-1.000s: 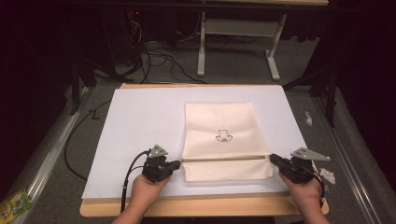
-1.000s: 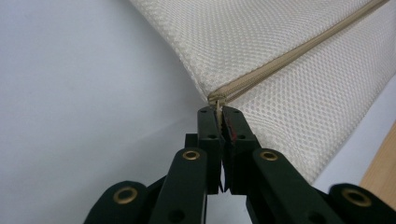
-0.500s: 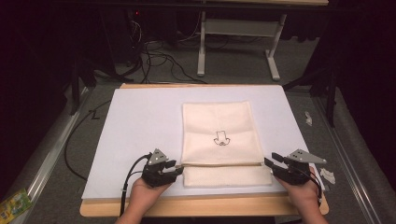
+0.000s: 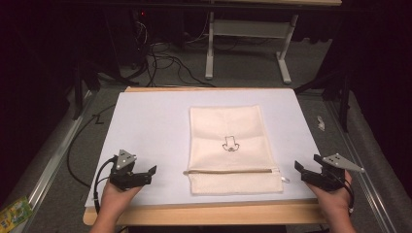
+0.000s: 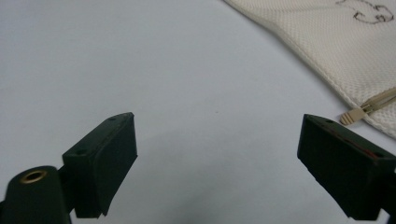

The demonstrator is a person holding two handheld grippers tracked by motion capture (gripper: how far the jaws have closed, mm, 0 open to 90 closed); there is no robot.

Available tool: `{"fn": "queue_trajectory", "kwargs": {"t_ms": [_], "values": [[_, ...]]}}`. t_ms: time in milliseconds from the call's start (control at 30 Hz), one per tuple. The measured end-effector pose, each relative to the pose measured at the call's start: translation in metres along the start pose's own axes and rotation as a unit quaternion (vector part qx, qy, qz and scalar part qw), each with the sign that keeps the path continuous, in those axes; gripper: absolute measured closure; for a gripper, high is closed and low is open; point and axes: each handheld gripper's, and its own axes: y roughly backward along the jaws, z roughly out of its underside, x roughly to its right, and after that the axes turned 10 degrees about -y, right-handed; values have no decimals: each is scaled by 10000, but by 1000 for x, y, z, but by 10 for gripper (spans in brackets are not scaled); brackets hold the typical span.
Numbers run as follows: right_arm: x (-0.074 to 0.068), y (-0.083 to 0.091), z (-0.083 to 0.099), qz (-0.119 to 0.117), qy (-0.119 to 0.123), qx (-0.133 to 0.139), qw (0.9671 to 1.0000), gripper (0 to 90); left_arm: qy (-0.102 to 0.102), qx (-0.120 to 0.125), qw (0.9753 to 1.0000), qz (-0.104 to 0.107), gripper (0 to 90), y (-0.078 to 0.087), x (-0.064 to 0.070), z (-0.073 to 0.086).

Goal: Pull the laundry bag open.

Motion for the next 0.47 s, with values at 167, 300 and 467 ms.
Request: {"fn": "queue_trajectory", "kwargs": {"t_ms": [167,300,467], "values": [[-6,-3,-1,-65,111,-22,9999,183,-148,245,9995,89,76,0,6,-4],[-9,-3,0,-90,190,-65,9998,184,-181,273,9994,129,69,-1,9,-5],[-8,-4,0,-89,175,-65,9998,184,-78,251,9996,105,65,0,5,-3]]}}
